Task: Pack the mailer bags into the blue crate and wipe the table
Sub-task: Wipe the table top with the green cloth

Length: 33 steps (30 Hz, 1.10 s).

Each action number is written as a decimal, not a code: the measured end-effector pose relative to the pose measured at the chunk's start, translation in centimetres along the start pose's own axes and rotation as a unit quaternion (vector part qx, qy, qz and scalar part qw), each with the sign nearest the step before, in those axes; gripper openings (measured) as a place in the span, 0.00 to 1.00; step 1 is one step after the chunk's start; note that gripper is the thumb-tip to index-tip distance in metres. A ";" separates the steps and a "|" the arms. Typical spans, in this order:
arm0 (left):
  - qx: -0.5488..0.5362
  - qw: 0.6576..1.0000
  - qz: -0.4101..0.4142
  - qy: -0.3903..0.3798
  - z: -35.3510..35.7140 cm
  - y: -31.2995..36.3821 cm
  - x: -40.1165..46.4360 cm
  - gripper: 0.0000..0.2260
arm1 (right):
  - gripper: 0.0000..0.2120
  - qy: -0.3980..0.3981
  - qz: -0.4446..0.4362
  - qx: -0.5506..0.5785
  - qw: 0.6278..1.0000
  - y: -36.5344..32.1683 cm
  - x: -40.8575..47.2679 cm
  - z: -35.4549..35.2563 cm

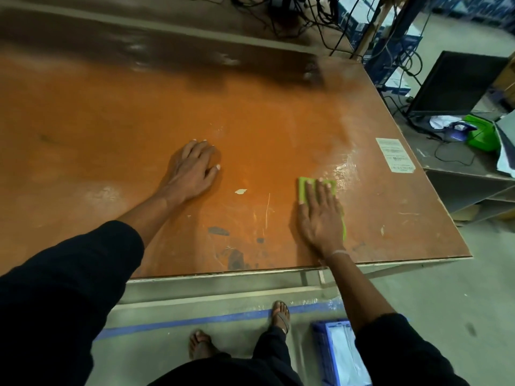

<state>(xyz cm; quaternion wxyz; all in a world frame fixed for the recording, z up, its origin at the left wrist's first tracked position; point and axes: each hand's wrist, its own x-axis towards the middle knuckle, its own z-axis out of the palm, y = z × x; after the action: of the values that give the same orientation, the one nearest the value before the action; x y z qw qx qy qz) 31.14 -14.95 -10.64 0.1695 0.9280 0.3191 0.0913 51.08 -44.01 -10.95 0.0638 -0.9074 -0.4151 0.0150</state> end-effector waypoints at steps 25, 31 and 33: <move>0.042 0.998 -0.038 0.024 -1.0 -3.8 -0.7 0.23 | 0.27 -0.047 -0.259 0.008 0.965 -8.8 6.4 1.0; 0.042 0.998 -0.041 0.026 -0.9 -3.8 -0.7 0.23 | 0.32 -0.008 0.037 -0.022 0.999 -3.3 11.8 0.9; 0.047 0.998 -0.041 0.027 -0.9 -3.8 -0.6 0.25 | 0.32 -0.008 0.043 -0.027 0.999 -5.5 12.6 1.1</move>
<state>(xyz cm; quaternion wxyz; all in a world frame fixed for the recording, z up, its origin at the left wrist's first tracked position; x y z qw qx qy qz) 28.30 -12.23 -11.24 0.1208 0.9183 0.3649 0.0947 55.18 -30.82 -11.00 0.0348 -0.9257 -0.3765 0.0140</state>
